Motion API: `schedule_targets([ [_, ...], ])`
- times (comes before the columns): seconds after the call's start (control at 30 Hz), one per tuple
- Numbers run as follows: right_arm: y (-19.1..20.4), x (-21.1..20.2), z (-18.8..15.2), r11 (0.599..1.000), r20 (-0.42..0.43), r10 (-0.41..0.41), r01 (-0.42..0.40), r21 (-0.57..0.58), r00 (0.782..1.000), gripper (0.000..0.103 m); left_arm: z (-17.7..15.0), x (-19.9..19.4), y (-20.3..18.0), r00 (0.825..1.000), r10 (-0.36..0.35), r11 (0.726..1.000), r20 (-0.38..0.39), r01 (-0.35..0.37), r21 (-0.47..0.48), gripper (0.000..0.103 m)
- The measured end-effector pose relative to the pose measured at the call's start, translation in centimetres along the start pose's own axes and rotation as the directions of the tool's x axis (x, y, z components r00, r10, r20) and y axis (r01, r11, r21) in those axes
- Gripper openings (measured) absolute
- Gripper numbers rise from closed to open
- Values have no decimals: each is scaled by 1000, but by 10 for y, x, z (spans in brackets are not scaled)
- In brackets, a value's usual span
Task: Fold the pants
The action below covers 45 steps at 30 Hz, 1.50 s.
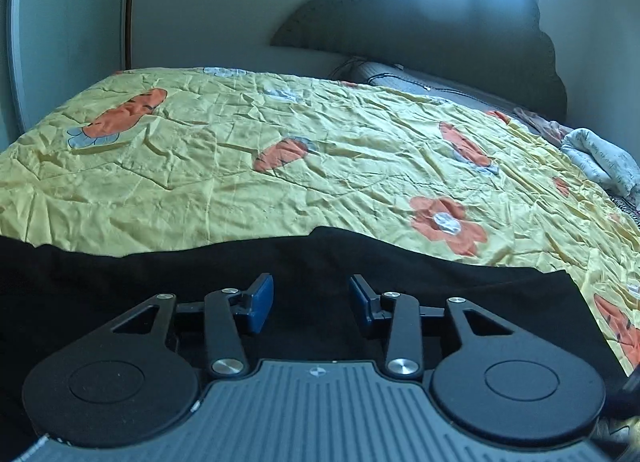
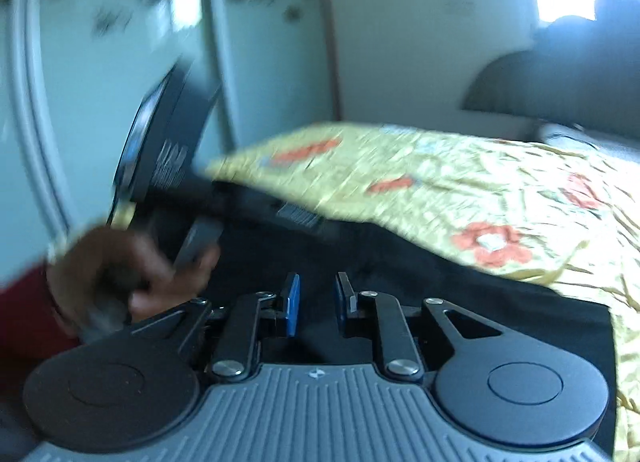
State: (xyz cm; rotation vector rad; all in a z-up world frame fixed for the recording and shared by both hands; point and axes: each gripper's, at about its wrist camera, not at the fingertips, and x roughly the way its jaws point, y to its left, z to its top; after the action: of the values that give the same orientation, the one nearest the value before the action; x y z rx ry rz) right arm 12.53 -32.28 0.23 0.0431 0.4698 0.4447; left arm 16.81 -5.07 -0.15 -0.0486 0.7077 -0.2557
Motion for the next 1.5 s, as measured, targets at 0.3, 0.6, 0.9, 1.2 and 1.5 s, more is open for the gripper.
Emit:
schedule_targets([
  [0.3,-7,36,-25,985,-188,-171,162,-65,967,18,-28,13,-37,994,102,972,-43,-90,219,60],
  [0.6,1,60,-34,986,-195,-164,154,-66,967,35,-36,-7,-12,989,137,981,-62,-127,145,67],
  [0.9,6,60,-34,986,-182,-165,161,-35,969,36,-47,-27,-3,985,168,976,-48,-159,148,76],
  [1.2,37,53,-11,977,-69,-167,156,-144,984,36,-52,-72,31,940,325,939,104,-334,80,83],
  [1.5,106,95,12,970,-92,5,-27,-242,996,36,-71,-88,94,947,321,947,31,-321,27,72],
])
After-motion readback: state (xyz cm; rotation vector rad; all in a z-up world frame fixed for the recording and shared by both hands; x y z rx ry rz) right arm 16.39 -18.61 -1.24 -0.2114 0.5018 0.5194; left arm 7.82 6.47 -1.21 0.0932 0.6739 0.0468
